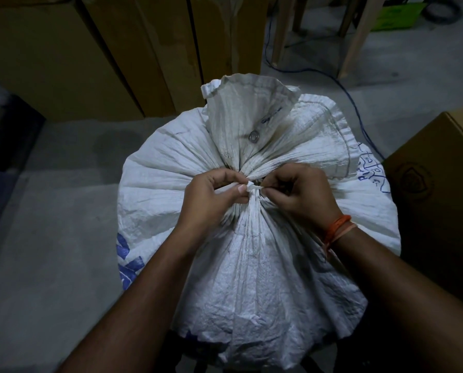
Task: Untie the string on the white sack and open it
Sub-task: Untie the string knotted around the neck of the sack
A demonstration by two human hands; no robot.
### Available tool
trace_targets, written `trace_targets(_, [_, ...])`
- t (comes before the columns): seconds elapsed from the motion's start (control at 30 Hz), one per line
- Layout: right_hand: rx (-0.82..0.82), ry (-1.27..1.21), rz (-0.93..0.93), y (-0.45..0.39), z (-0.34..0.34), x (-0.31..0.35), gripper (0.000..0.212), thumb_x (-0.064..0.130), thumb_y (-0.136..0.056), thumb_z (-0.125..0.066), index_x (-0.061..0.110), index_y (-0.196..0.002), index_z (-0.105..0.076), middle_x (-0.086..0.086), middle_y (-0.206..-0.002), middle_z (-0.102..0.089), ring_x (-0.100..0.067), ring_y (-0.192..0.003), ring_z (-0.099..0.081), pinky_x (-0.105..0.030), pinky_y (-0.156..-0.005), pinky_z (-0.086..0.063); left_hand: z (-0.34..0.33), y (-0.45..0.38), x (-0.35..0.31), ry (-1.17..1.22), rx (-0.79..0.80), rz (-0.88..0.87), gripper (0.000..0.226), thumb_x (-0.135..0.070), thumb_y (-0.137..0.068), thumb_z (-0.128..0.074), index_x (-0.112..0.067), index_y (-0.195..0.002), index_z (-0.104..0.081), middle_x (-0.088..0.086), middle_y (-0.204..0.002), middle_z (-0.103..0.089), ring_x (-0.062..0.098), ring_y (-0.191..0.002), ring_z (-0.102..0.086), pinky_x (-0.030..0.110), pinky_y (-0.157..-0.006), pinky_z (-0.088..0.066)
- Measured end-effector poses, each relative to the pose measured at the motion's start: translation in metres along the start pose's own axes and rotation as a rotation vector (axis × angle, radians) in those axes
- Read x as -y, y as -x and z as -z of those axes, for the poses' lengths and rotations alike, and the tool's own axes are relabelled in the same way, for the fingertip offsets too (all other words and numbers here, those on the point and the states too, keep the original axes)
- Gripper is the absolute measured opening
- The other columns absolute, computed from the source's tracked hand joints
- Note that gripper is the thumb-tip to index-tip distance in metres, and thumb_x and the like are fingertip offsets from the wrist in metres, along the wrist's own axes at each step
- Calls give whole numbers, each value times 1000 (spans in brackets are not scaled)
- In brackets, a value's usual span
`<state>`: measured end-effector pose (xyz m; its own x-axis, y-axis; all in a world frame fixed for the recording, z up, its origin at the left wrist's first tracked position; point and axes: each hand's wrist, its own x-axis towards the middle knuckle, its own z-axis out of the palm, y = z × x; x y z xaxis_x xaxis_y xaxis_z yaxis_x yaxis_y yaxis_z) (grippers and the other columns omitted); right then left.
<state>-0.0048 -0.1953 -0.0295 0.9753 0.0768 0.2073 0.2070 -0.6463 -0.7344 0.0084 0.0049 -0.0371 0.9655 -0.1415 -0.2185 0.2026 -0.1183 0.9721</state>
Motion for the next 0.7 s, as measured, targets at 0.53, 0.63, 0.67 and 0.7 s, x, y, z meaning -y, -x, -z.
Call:
trace_targets(0.53, [-7, -73, 2, 0, -7, -3, 10, 5, -77, -83, 5, -71, -75, -7, -71, -74, -24, -68, -69, -41, -62, -54, 1, 0, 1, -24, -4, 13, 6, -1, -92, -77, -6, -95, -80, 15, -101, -85, 36, -90, -84, 58, -97, -65])
trace_targets(0.63, [2, -80, -1, 0, -7, -4, 11, 6, -78, -83, 5, -71, -75, -8, -71, -74, -25, -68, -69, -42, -63, -54, 0, 0, 1, -36, -5, 12, 6, -2, -92, -77, -4, -97, -80, 16, -101, -85, 37, -90, -84, 58, -97, -64])
trace_targets(0.67, [5, -82, -2, 0, -7, -4, 11, 6, -78, -83, 5, -71, -75, -8, -71, -74, -25, -68, -69, -43, -63, -54, 0, 0, 1, -37, -5, 12, 6, -1, -92, -77, -4, -97, -80, 16, -101, -85, 37, -89, -84, 58, -97, -64])
trace_targets(0.7, [4, -81, 0, 0, -7, -4, 11, 6, -78, -84, 6, -71, -75, -9, -71, -74, -25, -68, -69, -43, -62, -54, 0, 0, 1, -36, -7, 12, 6, -1, -92, -77, -4, -96, -79, 16, -102, -85, 37, -89, -84, 57, -96, -65])
